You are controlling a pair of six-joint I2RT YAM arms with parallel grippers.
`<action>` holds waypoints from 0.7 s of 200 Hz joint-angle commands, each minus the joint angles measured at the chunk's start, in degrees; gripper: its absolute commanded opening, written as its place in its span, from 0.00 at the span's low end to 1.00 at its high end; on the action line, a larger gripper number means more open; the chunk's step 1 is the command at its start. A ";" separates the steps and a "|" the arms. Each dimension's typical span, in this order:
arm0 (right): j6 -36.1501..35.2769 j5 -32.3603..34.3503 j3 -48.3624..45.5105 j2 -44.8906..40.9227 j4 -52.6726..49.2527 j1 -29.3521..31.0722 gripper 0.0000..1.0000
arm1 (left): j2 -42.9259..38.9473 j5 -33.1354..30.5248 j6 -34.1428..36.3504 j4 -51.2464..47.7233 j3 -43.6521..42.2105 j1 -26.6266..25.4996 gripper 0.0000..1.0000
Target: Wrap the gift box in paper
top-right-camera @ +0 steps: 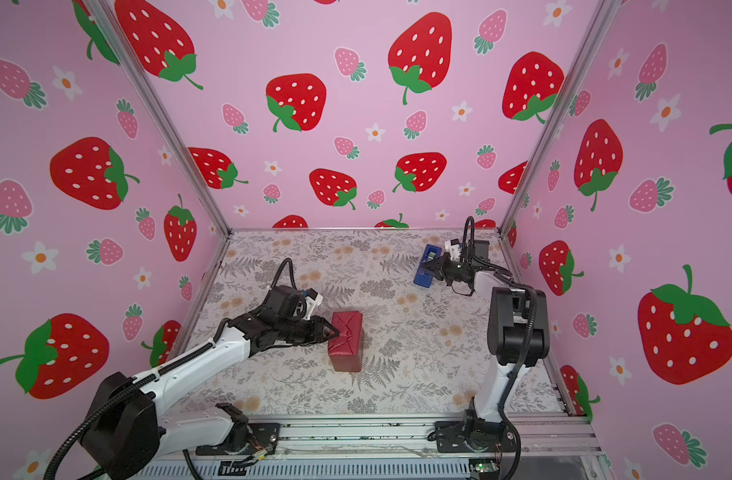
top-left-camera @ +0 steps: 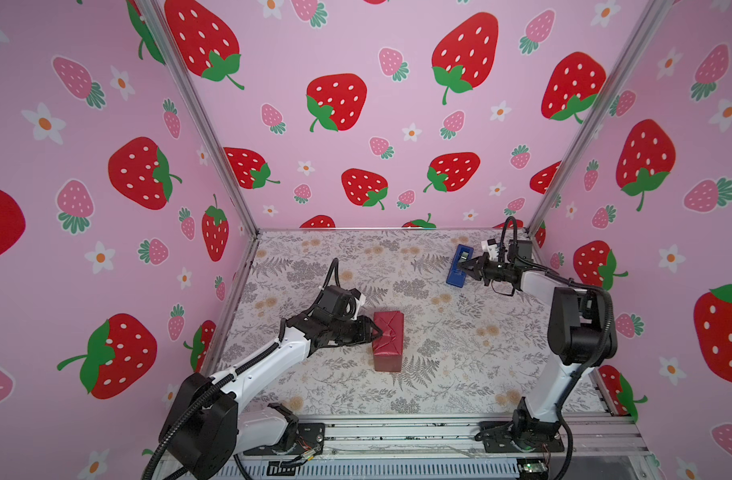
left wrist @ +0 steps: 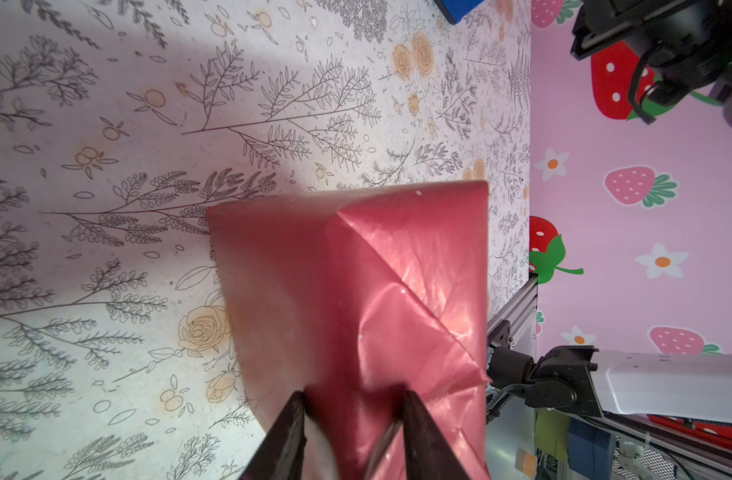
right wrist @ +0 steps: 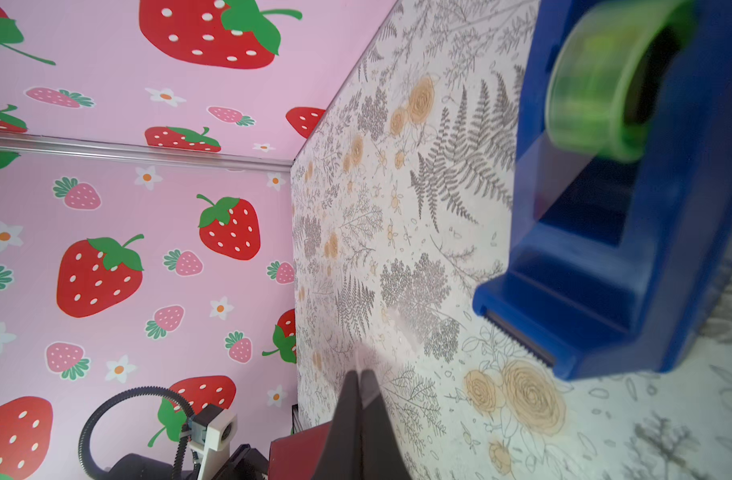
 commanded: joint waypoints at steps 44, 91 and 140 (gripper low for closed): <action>-2.06 -0.83 -8.13 -1.88 1.54 3.23 0.00 | 1.75 -2.74 1.08 -7.92 -0.61 -0.74 0.40; -7.46 1.55 -11.03 3.72 0.06 3.23 0.00 | 1.75 -2.96 1.00 -7.92 -0.58 -0.65 0.40; -14.94 8.38 -13.93 4.57 -6.37 -0.11 0.00 | 1.67 -3.05 1.35 -8.80 -0.60 -0.65 0.40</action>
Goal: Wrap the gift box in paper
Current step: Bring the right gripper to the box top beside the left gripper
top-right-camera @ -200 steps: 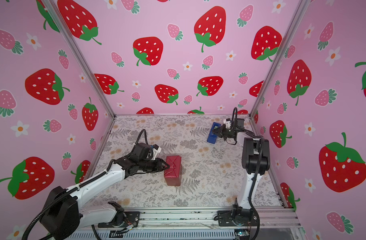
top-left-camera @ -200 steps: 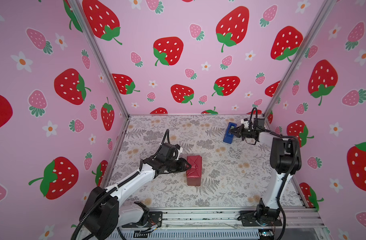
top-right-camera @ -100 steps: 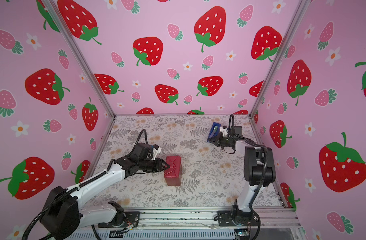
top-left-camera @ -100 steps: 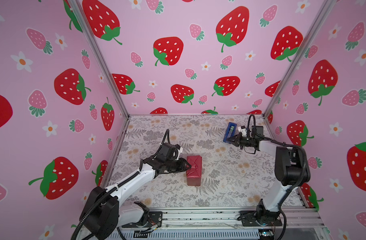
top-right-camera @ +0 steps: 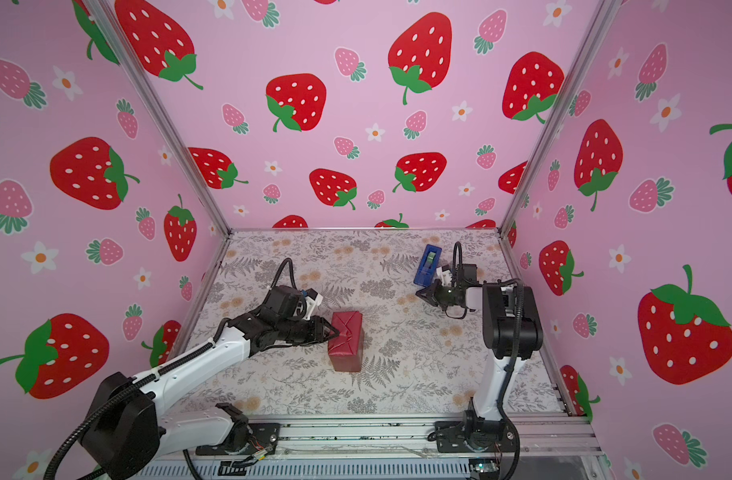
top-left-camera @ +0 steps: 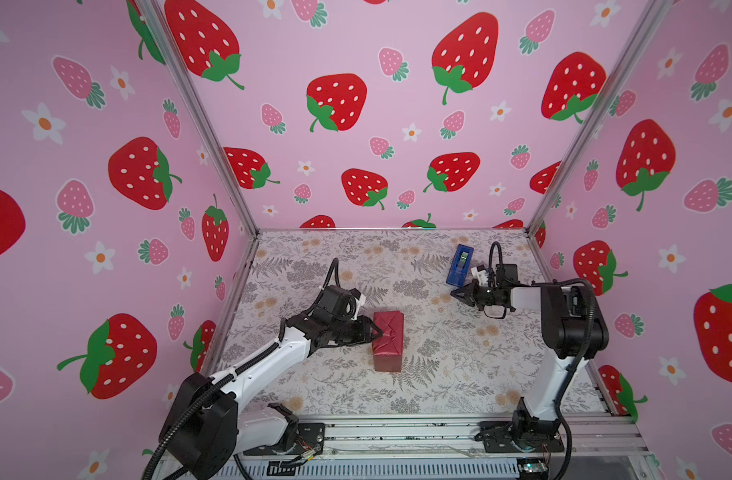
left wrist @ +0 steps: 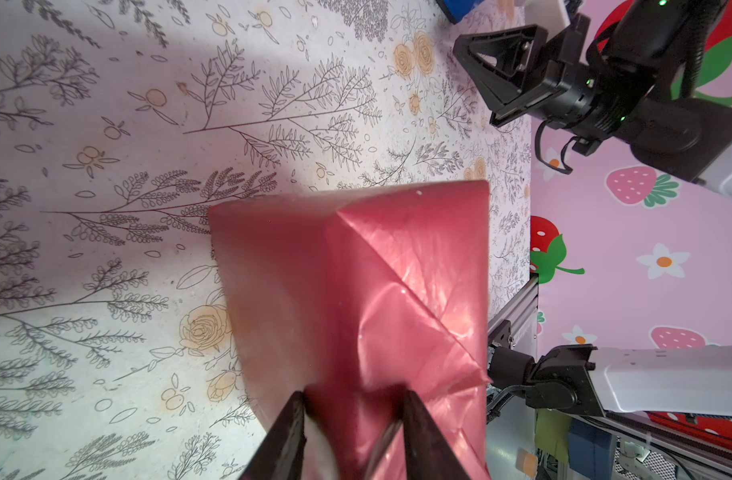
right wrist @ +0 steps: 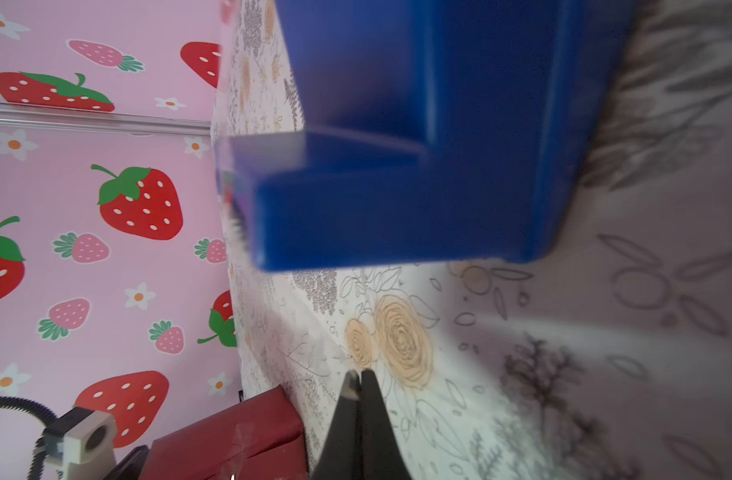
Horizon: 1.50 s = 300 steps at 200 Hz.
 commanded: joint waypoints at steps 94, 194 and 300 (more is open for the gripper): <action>-14.14 1.28 0.62 -21.29 -28.77 0.97 0.00 | 3.99 -1.12 7.69 -8.39 2.59 -1.21 0.40; -20.18 -2.51 7.56 -31.57 -42.93 27.97 0.00 | 11.26 5.52 21.35 -11.30 10.30 -1.20 0.41; -26.12 -0.06 18.59 -23.71 -47.75 46.86 0.00 | 12.03 7.57 26.39 -13.22 12.50 -1.20 0.41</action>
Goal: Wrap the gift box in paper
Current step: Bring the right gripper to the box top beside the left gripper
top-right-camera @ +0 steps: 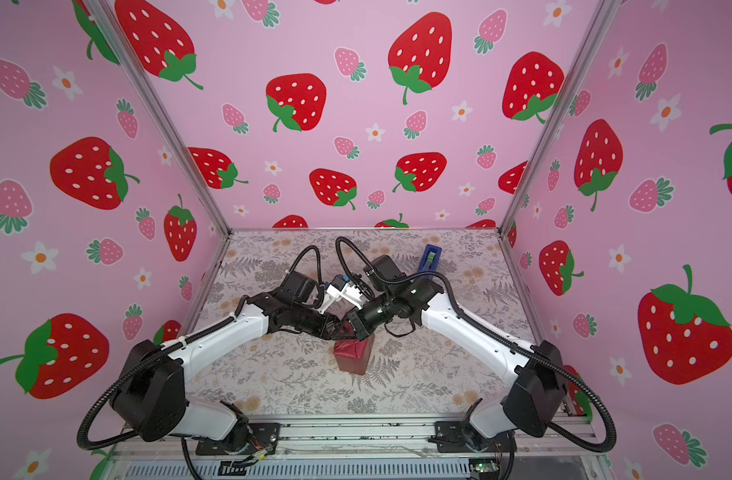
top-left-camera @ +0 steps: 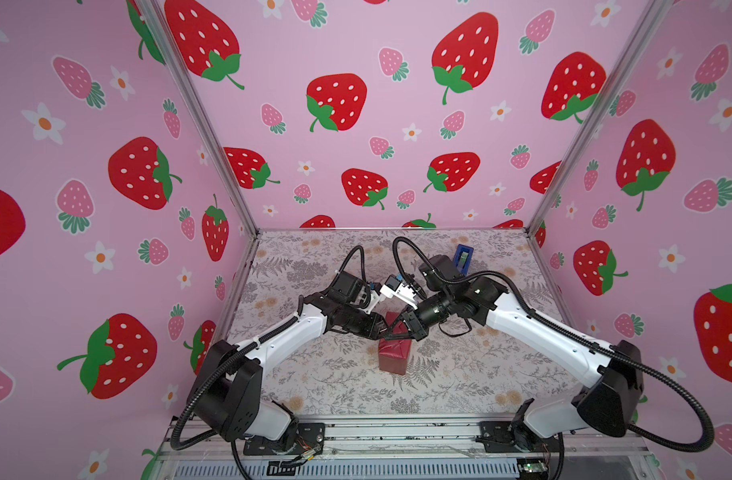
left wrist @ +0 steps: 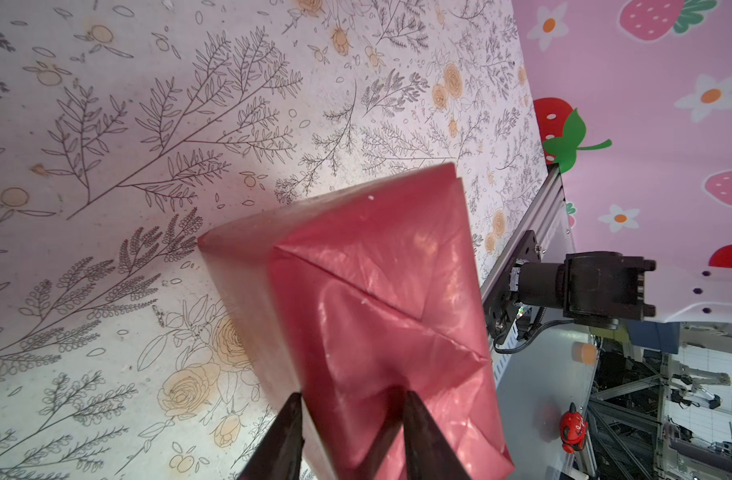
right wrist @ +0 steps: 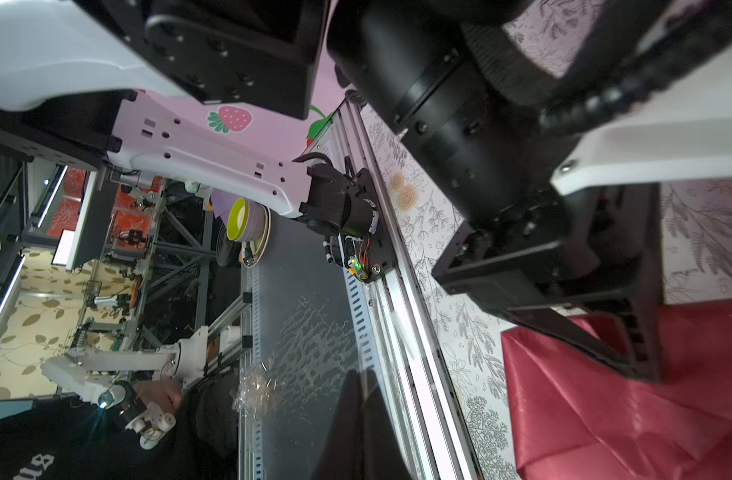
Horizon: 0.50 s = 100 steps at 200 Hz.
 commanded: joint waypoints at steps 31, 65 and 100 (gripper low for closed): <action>-6.39 3.64 -0.27 6.37 -6.84 -1.28 0.00 | -0.03 0.09 2.78 -4.41 0.22 -0.50 0.41; -6.91 5.66 -0.33 7.87 -9.63 -4.16 0.00 | 0.44 0.36 4.08 -4.41 0.26 -0.51 0.41; -6.48 5.78 -0.78 8.67 -11.39 -5.71 0.00 | 2.71 0.68 7.08 -4.63 2.07 -0.46 0.40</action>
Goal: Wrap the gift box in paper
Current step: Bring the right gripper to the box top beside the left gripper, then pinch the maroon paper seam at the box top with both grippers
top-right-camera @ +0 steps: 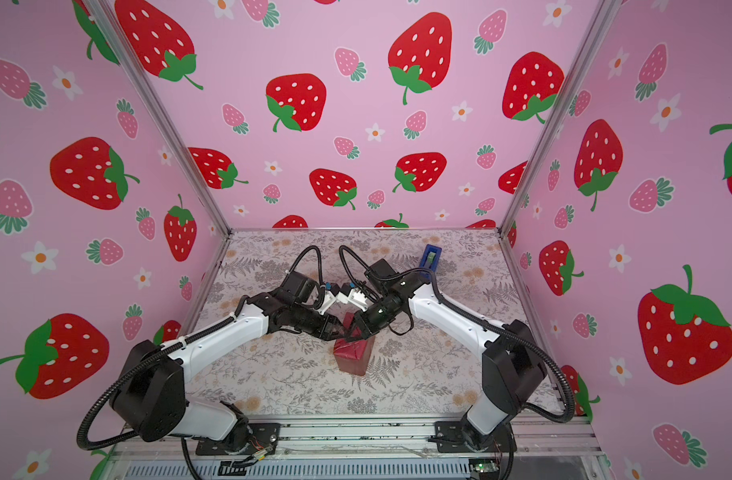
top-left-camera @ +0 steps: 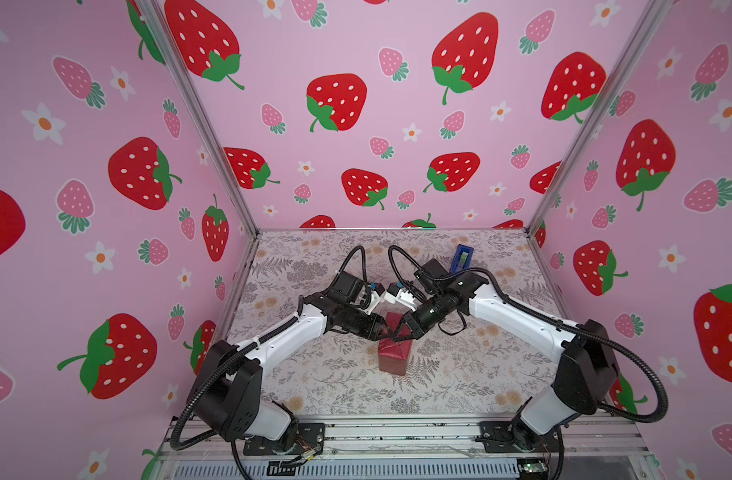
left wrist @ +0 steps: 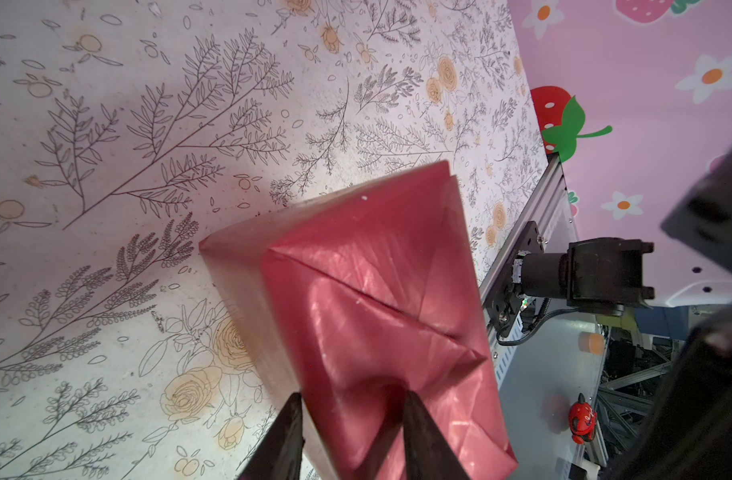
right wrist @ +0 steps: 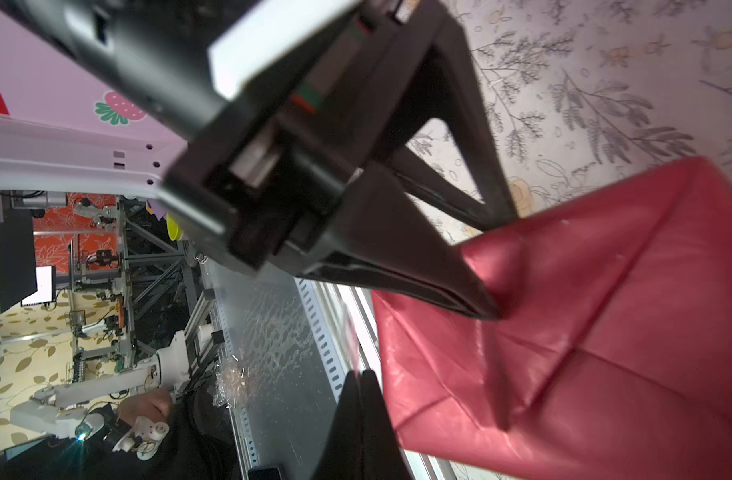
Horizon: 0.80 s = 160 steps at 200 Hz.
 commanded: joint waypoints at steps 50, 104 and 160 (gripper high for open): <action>0.82 -2.04 -5.26 -1.72 -3.45 -2.97 0.00 | 7.29 2.78 9.54 -3.34 5.62 -1.18 0.40; 3.25 -5.72 -9.18 -4.54 -3.74 -5.47 0.00 | 9.84 2.46 17.36 -6.92 9.49 -3.79 0.40; 4.95 -10.49 -11.39 -5.47 -3.60 -8.35 0.00 | 10.53 2.23 18.34 -6.04 9.54 -4.58 0.42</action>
